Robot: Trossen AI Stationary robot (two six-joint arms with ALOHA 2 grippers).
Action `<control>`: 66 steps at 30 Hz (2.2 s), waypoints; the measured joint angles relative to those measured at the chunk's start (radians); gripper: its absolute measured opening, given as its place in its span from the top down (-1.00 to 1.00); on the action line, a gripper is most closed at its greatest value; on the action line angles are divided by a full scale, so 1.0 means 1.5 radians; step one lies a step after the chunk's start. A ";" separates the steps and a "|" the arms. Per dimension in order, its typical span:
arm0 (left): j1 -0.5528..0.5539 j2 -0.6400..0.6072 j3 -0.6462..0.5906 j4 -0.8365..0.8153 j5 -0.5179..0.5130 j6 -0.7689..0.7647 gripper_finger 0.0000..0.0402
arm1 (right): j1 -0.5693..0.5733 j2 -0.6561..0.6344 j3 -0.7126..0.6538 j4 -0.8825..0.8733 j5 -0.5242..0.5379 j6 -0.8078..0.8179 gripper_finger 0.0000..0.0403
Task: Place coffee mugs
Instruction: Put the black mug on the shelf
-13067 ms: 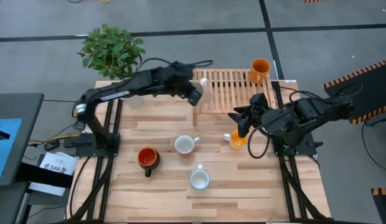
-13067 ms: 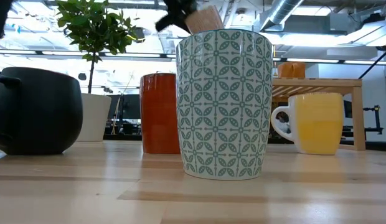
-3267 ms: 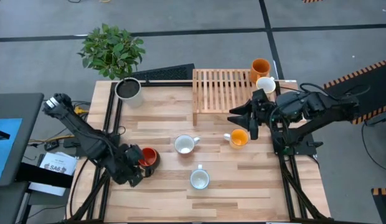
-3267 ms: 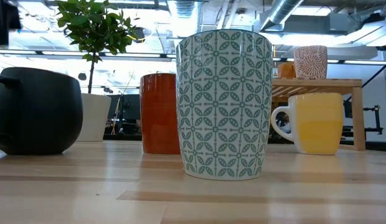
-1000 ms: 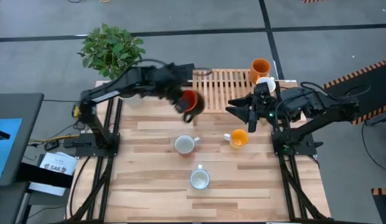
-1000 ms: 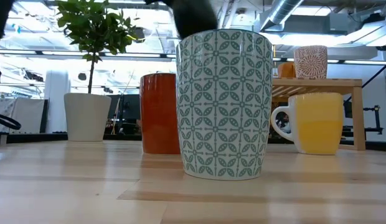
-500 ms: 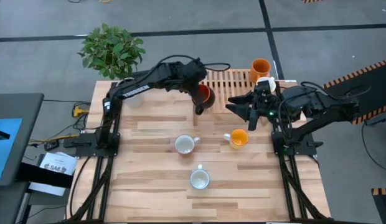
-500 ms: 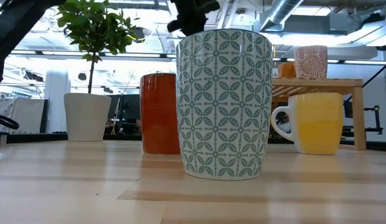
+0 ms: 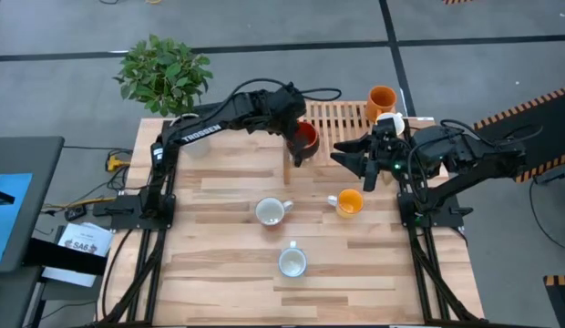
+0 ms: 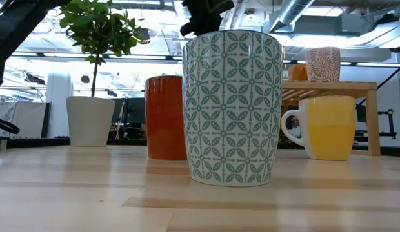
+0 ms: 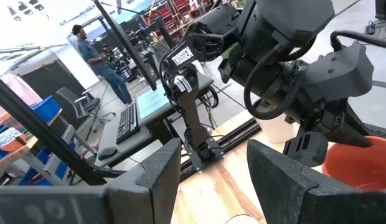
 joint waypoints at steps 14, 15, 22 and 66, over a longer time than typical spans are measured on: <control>0.012 -0.020 0.019 0.021 -0.001 0.016 0.38 | 0.000 0.000 0.000 0.000 0.000 0.000 -0.04; 0.013 -0.031 0.019 0.016 -0.003 0.016 0.35 | 0.000 0.000 0.000 0.000 0.000 0.000 -0.04; 0.014 -0.137 0.021 -0.060 -0.005 -0.037 0.24 | 0.000 0.000 0.000 -0.001 0.000 -0.006 -0.04; -0.082 -0.335 -0.803 0.755 -0.029 -0.015 1.00 | 0.000 0.034 -0.001 -0.009 0.012 -0.005 -0.04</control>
